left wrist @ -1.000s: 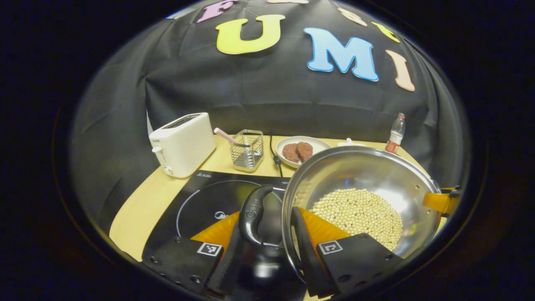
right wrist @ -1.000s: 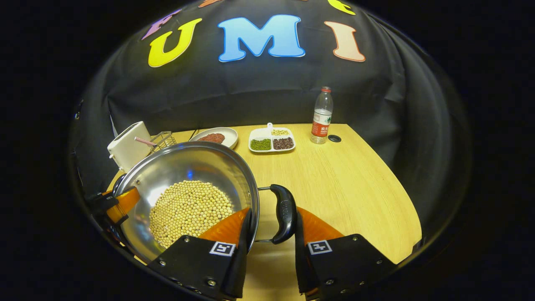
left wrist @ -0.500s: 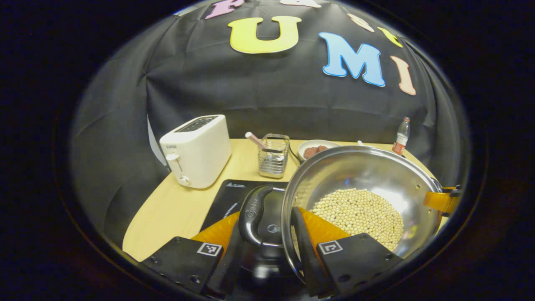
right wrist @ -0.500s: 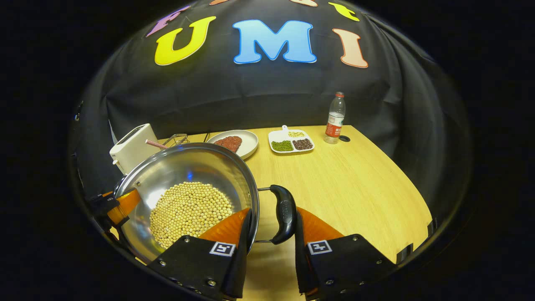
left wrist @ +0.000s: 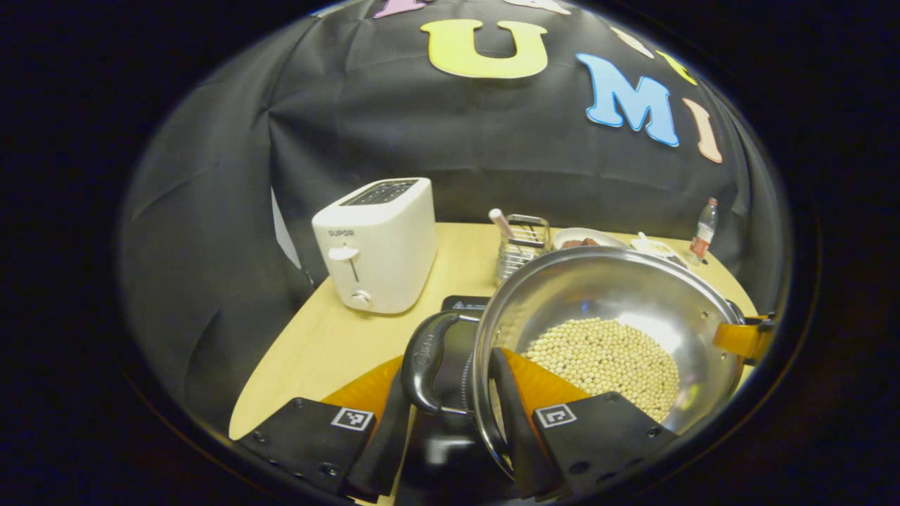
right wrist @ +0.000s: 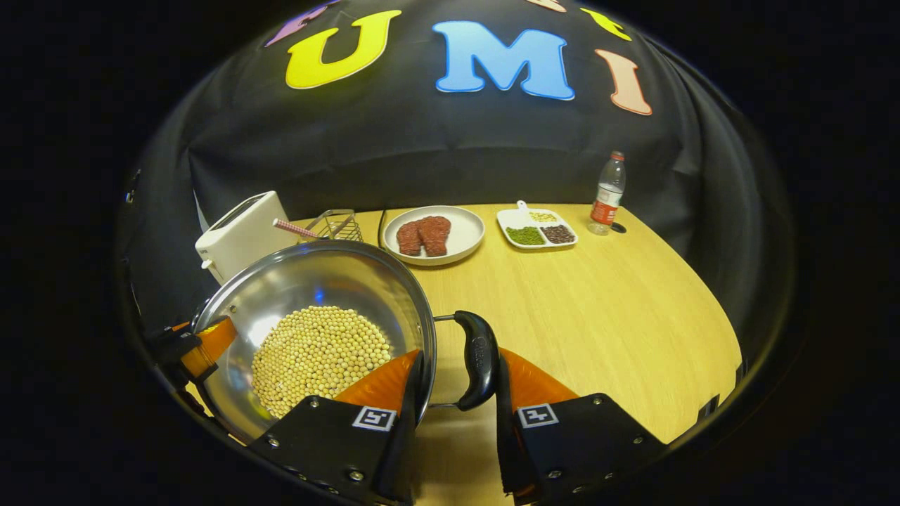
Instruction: First push the handle of the pot to place it horizontally, then grasp the pot with both hands and set it on the induction cooktop.
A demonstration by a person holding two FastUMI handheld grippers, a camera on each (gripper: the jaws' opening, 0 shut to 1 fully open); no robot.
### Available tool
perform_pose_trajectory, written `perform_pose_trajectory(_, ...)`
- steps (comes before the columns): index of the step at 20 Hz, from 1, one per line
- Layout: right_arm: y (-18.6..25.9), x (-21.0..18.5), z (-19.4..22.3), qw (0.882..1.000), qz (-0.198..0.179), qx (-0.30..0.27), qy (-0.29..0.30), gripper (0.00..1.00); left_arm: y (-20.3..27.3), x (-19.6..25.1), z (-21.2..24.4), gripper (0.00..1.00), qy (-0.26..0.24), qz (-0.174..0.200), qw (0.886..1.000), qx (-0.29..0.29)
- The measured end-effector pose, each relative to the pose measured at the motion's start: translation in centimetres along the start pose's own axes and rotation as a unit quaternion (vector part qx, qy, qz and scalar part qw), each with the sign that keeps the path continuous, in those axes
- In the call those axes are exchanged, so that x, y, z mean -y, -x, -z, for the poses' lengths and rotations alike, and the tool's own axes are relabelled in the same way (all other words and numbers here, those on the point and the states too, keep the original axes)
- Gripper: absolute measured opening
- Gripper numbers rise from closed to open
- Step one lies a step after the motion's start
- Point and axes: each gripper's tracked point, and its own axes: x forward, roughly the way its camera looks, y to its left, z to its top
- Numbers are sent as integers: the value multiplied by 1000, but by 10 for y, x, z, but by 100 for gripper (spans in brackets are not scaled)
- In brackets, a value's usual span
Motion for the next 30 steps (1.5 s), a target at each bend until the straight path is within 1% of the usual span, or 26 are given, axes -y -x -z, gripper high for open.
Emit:
perform_pose_trajectory(1,-3,-6,0,1000,-3,-2,2,48,-1,-8,1,65,2,-3,1000,-2)
perform_pose_trajectory(2,-6,-12,0,1000,-5,-4,3,48,-2,-13,2,69,2,-5,1000,-5)
perform_pose_trajectory(4,-10,-19,0,1000,-8,-5,5,48,-8,-20,0,69,2,-7,1000,-6)
perform_pose_trajectory(5,-11,-21,0,1000,-9,-6,4,48,-11,-22,-2,65,0,-8,1000,-5)
perform_pose_trajectory(6,-12,-23,-1,1000,-9,-5,4,48,-9,-24,-2,69,-1,-8,1000,-5)
perform_pose_trajectory(9,-13,-24,-3,1000,-11,-2,1,48,-10,-26,-3,69,4,-9,1000,-2)
perform_pose_trajectory(12,-16,-24,-4,1000,-23,7,8,53,-9,-26,-2,72,8,-10,1000,7)
perform_pose_trajectory(13,-13,-26,-5,999,-32,14,15,57,-6,-28,-6,79,1,-19,1000,17)
perform_pose_trajectory(14,-10,-22,-9,999,-32,25,25,61,-3,-31,-11,78,-7,-27,999,30)
perform_pose_trajectory(16,1,-13,-24,997,-30,60,34,76,12,-32,-26,99,-20,-36,997,58)
perform_pose_trajectory(17,8,-7,-32,996,-32,81,35,100,21,-29,-34,97,-22,-39,996,72)
perform_pose_trajectory(18,17,-3,-40,994,-36,101,35,97,31,-27,-43,97,-22,-44,995,88)
perform_pose_trajectory(19,26,4,-50,991,-38,120,36,97,44,-23,-52,97,-21,-46,993,105)
perform_pose_trajectory(20,38,12,-59,988,-46,140,36,98,58,-15,-60,90,-19,-46,992,120)
perform_pose_trajectory(21,51,23,-68,985,-50,160,39,98,72,-3,-66,90,-18,-43,990,135)
perform_pose_trajectory(22,66,38,-76,981,-48,180,45,98,90,8,-72,97,-20,-44,988,148)
perform_pose_trajectory(24,97,72,-91,973,-43,221,55,97,120,36,-83,97,-27,-45,984,172)
perform_pose_trajectory(26,129,106,-97,965,-39,252,60,97,150,76,-96,96,-23,-34,980,194)
perform_pose_trajectory(27,143,123,-97,962,-41,264,61,97,167,99,-102,100,-18,-27,978,208)
perform_pose_trajectory(28,156,140,-95,959,-42,272,63,97,185,122,-107,100,-13,-22,975,221)
perform_pose_trajectory(29,169,157,-92,957,-43,279,64,97,202,142,-110,96,-8,-18,973,232)
perform_pose_trajectory(30,182,174,-89,956,-44,284,65,97,218,164,-112,98,-3,-14,971,240)
